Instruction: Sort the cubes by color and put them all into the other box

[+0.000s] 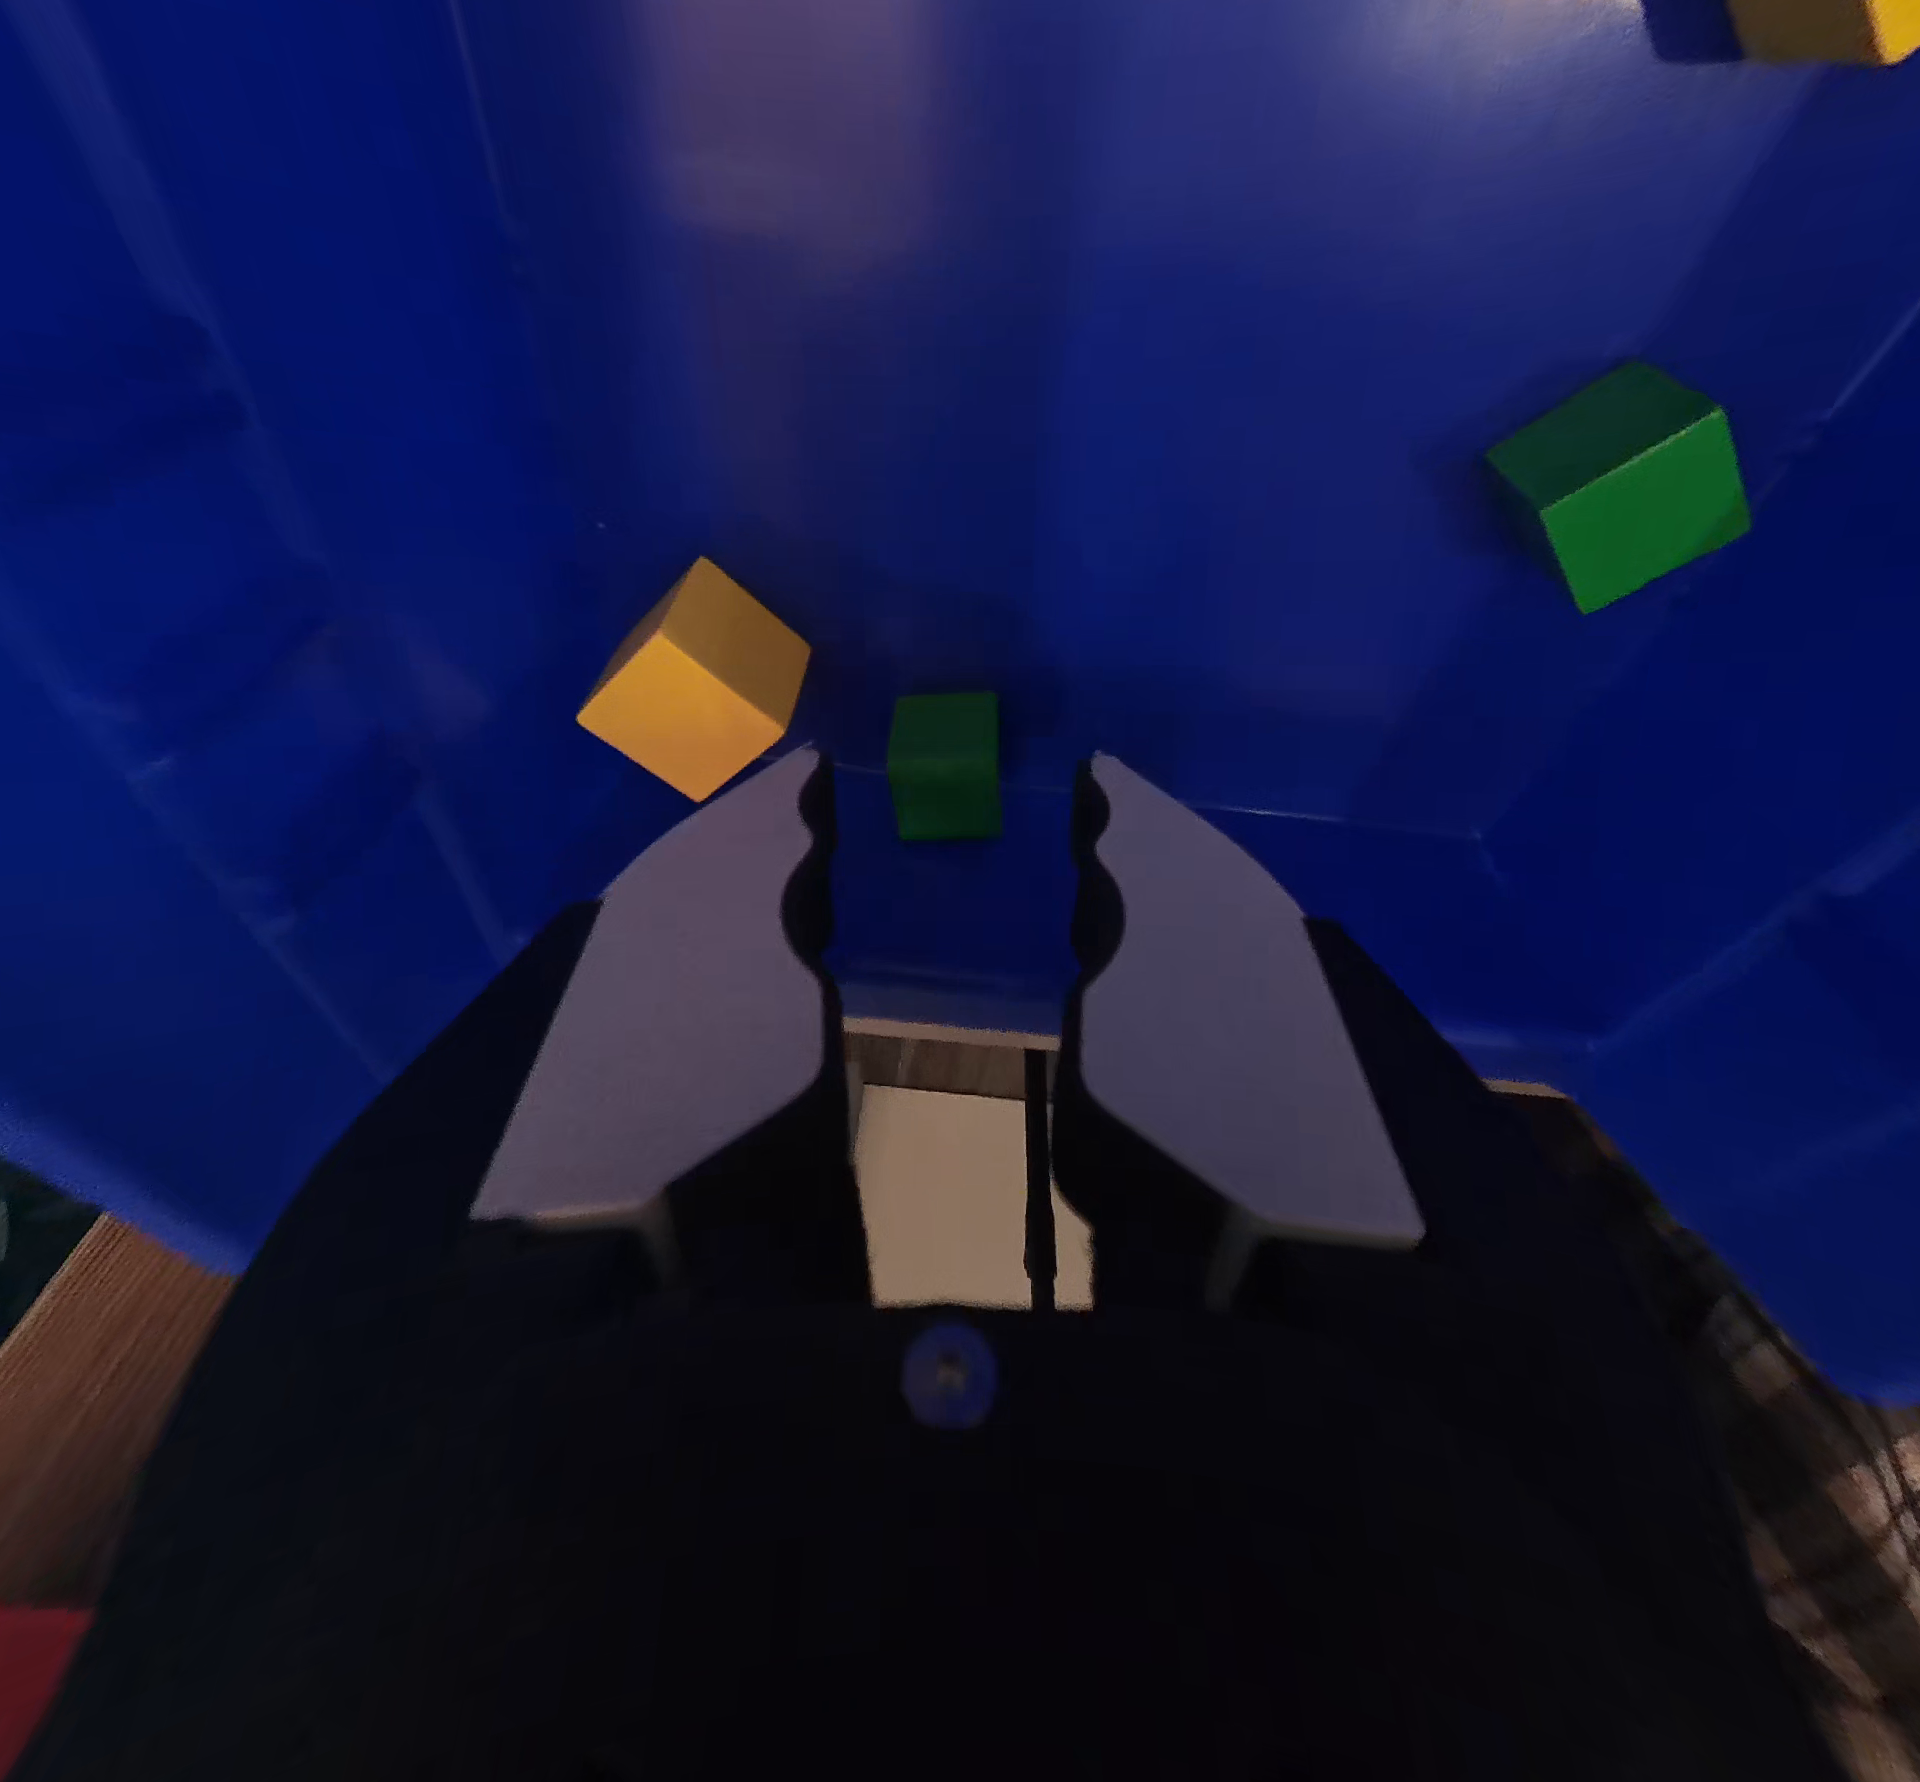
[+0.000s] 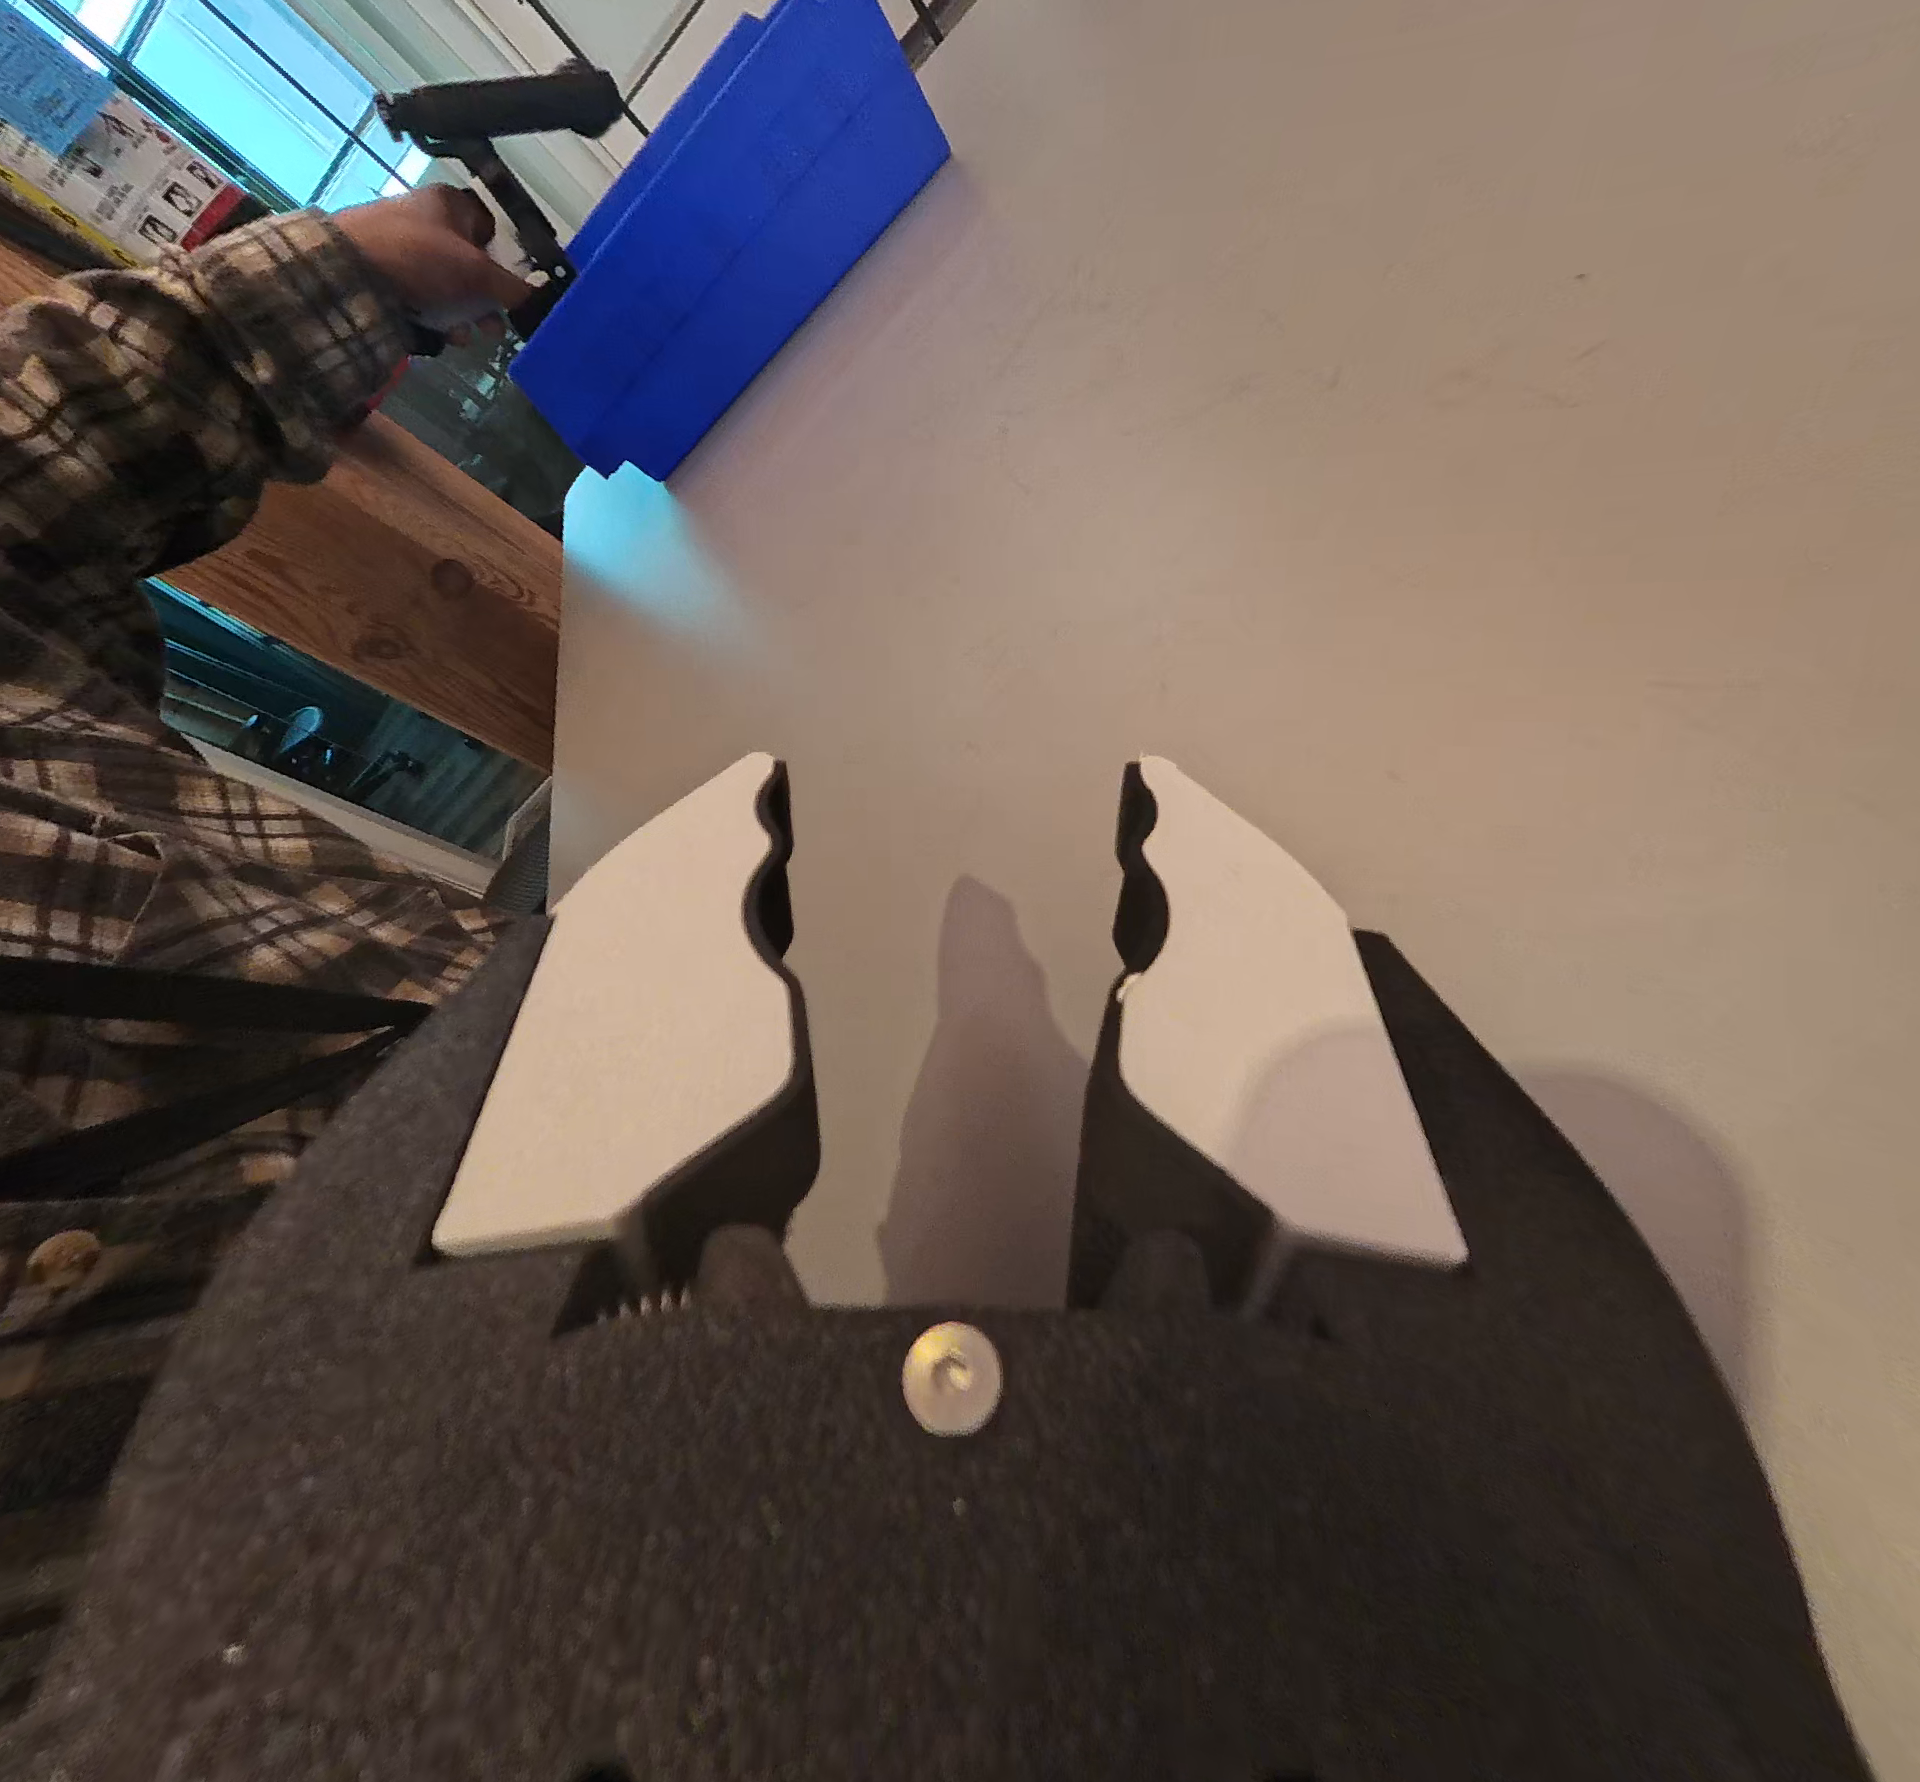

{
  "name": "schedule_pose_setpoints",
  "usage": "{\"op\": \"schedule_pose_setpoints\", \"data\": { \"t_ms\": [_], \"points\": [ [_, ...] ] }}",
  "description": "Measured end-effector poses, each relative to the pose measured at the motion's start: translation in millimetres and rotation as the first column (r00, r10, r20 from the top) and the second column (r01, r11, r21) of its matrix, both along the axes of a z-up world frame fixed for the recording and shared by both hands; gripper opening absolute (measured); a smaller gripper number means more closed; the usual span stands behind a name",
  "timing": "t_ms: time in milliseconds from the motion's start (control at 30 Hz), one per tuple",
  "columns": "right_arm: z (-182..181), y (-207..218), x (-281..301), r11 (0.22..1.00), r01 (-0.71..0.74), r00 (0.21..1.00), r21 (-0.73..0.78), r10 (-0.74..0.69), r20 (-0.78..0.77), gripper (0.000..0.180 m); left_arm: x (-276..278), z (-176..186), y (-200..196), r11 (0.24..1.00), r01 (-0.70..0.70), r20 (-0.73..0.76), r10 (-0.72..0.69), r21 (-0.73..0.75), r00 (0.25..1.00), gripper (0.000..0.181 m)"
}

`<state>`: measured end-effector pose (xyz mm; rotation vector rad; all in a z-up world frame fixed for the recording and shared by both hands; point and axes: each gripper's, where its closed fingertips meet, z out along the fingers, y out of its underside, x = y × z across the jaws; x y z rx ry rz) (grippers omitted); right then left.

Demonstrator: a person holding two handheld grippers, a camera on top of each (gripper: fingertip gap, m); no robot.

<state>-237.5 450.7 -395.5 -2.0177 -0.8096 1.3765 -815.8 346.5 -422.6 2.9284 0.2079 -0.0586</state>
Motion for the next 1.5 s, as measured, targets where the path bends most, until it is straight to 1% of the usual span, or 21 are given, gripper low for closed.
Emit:
{"op": "schedule_pose_setpoints", "data": {
  "t_ms": [200, 267, 333, 500, 600, 667, 733, 800, 833, 867, 933, 1000, 1067, 1100, 1167, 1200, 1233, 1333, 1433, 1500],
  "points": [
    [-0.3, -2.0, -2.5, 1.000, -0.011, 1.000, -0.006, 0.011, -0.004, 0.060, -1.0, -9.3, -5.9, 0.999, -0.004, 0.013, 0.005, -0.048, 1.000, 0.041],
    [1.0, -2.2, -2.9, 1.000, -0.013, 1.000, -0.007, 0.013, -0.013, 0.059, -2.9, -10.3, -5.0, 0.999, 0.003, 0.005, -0.003, -0.053, 1.000, 0.035],
    [2.3, -1.9, -2.5, 1.000, -0.013, 1.000, -0.011, 0.013, -0.024, 0.059, -1.6, -10.6, -3.4, 0.998, 0.019, 0.017, -0.019, -0.054, 1.000, 0.022],
    [3.0, -0.7, -0.4, 1.000, -0.009, 0.999, -0.016, 0.008, -0.032, 0.058, -0.7, -8.3, -1.8, 0.996, 0.065, 0.028, -0.064, -0.058, 0.998, 0.022],
    [3.9, -0.7, 0.0, 1.000, -0.009, 0.999, -0.020, 0.008, -0.042, 0.058, -1.2, 6.4, 8.3, 0.995, 0.104, 0.014, -0.104, 0.007, 0.995, 0.021],
    [3.9, -0.7, 0.3, 1.000, -0.009, 0.999, -0.023, 0.008, -0.045, 0.057, -0.3, 27.5, 24.7, 0.985, 0.132, -0.002, -0.133, 0.108, 0.991, 0.021],
    [5.0, -0.1, 0.3, 1.000, -0.005, 0.999, -0.022, 0.004, -0.051, 0.057, 8.4, 57.0, 49.4, 0.949, 0.189, -0.022, -0.190, 0.251, 0.982, 0.021],
    [5.8, 1.3, 0.1, 1.000, 0.001, 0.998, -0.022, -0.003, -0.057, 0.056, 32.2, 91.5, 80.8, 0.861, 0.284, -0.051, -0.290, 0.421, 0.956, 0.022],
    [6.9, 2.3, -0.3, 1.000, 0.006, 0.998, -0.025, -0.008, -0.065, 0.056, 50.0, 109.1, 96.7, 0.797, 0.335, -0.073, -0.347, 0.502, 0.935, 0.022],
    [9.2, 3.7, -1.1, 0.999, 0.011, 0.997, -0.031, -0.013, -0.080, 0.056, 73.2, 126.4, 112.3, 0.715, 0.390, -0.096, -0.416, 0.580, 0.904, 0.021],
    [17.7, 7.5, -3.0, 0.999, 0.024, 0.991, -0.047, -0.030, -0.127, 0.056, 126.3, 157.7, 139.2, 0.522, 0.483, -0.172, -0.535, 0.703, 0.827, 0.021],
    [30.6, 10.6, -6.1, 0.997, 0.029, 0.981, -0.071, -0.042, -0.187, 0.057, 193.1, 182.4, 157.5, 0.288, 0.536, -0.245, -0.655, 0.794, 0.715, 0.021],
    [44.9, 14.5, -10.0, 0.994, 0.029, 0.968, -0.107, -0.054, -0.245, 0.061, 263.1, 197.5, 165.6, 0.052, 0.531, -0.322, -0.744, 0.846, 0.586, 0.021],
    [53.0, 16.9, -12.1, 0.991, 0.026, 0.959, -0.130, -0.062, -0.278, 0.063, 296.6, 201.9, 166.9, -0.053, 0.510, -0.360, -0.771, 0.859, 0.526, 0.021],
    [71.4, 21.0, -16.5, 0.981, -0.003, 0.932, -0.195, -0.068, -0.355, 0.065, 359.6, 206.1, 164.3, -0.229, 0.427, -0.415, -0.808, 0.875, 0.418, 0.021],
    [81.2, 23.2, -18.4, 0.972, -0.023, 0.916, -0.233, -0.073, -0.395, 0.067, 388.3, 206.8, 161.6, -0.292, 0.366, -0.428, -0.821, 0.884, 0.379, 0.021],
    [91.9, 25.0, -19.7, 0.961, -0.050, 0.895, -0.273, -0.078, -0.439, 0.068, 413.9, 205.3, 158.8, -0.328, 0.308, -0.426, -0.836, 0.893, 0.346, 0.021],
    [119.2, 28.6, -20.7, 0.927, -0.114, 0.853, -0.357, -0.093, -0.513, 0.069, 477.6, 197.9, 149.2, -0.375, 0.152, -0.403, -0.877, 0.915, 0.263, 0.021],
    [129.7, 28.6, -19.3, 0.914, -0.120, 0.875, -0.387, -0.087, -0.477, 0.069, 525.3, 189.0, 138.9, -0.383, 0.063, -0.388, -0.903, 0.921, 0.186, 0.021],
    [133.9, 28.5, -15.4, 0.903, -0.125, 0.882, -0.410, -0.088, -0.463, 0.069, 549.3, 183.4, 132.2, -0.403, 0.043, -0.405, -0.904, 0.914, 0.136, 0.021]
  ]
}}
